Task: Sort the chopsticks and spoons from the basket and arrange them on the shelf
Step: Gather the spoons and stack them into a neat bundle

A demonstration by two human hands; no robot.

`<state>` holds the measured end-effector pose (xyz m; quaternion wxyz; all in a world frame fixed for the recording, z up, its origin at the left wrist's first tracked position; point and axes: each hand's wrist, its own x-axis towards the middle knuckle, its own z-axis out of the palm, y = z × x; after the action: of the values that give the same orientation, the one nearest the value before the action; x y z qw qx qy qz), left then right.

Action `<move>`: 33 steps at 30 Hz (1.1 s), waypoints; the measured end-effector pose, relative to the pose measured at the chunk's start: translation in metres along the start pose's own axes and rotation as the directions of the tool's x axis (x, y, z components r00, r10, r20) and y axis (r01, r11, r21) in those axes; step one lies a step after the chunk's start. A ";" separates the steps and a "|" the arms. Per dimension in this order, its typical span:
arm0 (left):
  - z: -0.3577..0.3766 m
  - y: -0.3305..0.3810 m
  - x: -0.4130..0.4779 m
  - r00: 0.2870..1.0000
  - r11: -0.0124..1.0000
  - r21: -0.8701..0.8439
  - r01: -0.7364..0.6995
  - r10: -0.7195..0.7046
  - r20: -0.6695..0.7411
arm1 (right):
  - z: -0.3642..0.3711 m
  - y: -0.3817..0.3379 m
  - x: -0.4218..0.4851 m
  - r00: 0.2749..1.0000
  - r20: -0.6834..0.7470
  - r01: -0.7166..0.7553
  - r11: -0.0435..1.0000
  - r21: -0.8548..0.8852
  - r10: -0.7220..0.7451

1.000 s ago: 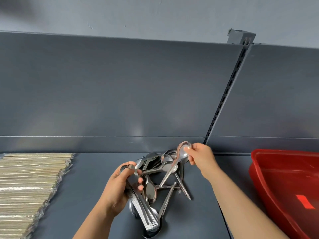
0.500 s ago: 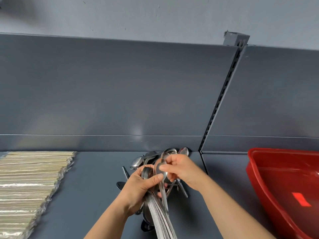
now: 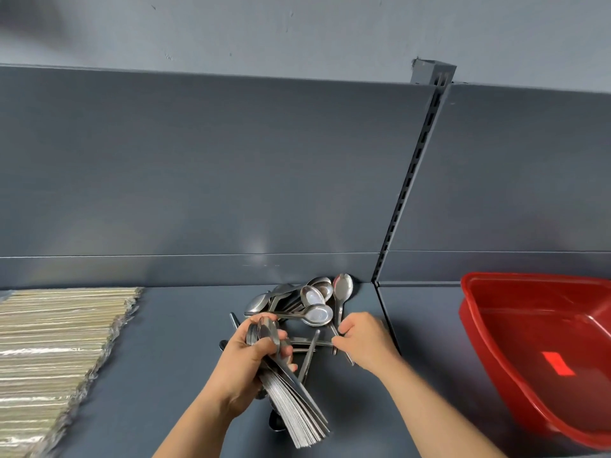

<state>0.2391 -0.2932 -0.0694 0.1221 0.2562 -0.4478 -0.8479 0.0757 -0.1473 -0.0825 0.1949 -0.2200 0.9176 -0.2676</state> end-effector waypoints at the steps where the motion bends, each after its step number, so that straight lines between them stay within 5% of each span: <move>1: 0.000 0.001 -0.001 1.000 1.000 0.021 0.005 -0.005 0.000 | -0.001 0.000 0.000 1.000 0.001 0.007 0.997 0.075 -0.007; 7: 0.005 0.006 -0.003 0.999 1.000 -0.021 0.005 -0.006 -0.038 | -0.026 -0.004 -0.015 0.987 -0.152 0.102 0.928 0.359 -0.049; 12: 0.013 0.008 0.003 0.998 0.992 -0.116 -0.043 0.037 -0.059 | -0.040 -0.016 -0.041 0.928 0.313 0.003 0.846 0.534 -0.201; 18: 0.014 0.006 0.006 0.997 0.995 -0.071 -0.068 0.065 -0.046 | -0.026 -0.017 -0.049 0.867 0.428 0.003 0.861 0.508 -0.255; 24: -0.015 0.011 -0.008 0.995 0.995 0.005 -0.101 0.101 -0.022 | -0.011 -0.014 -0.036 0.979 0.201 -0.046 0.920 0.390 -0.037; 33: -0.041 0.004 -0.030 0.995 0.999 -0.018 -0.049 0.047 -0.089 | 0.032 -0.051 -0.010 0.977 0.173 -0.134 0.989 0.057 0.122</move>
<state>0.2866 -0.3109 -0.0757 0.1647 0.2816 -0.4396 -0.8369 0.1145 -0.1939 -0.0760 0.2963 -0.1756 0.9004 -0.2660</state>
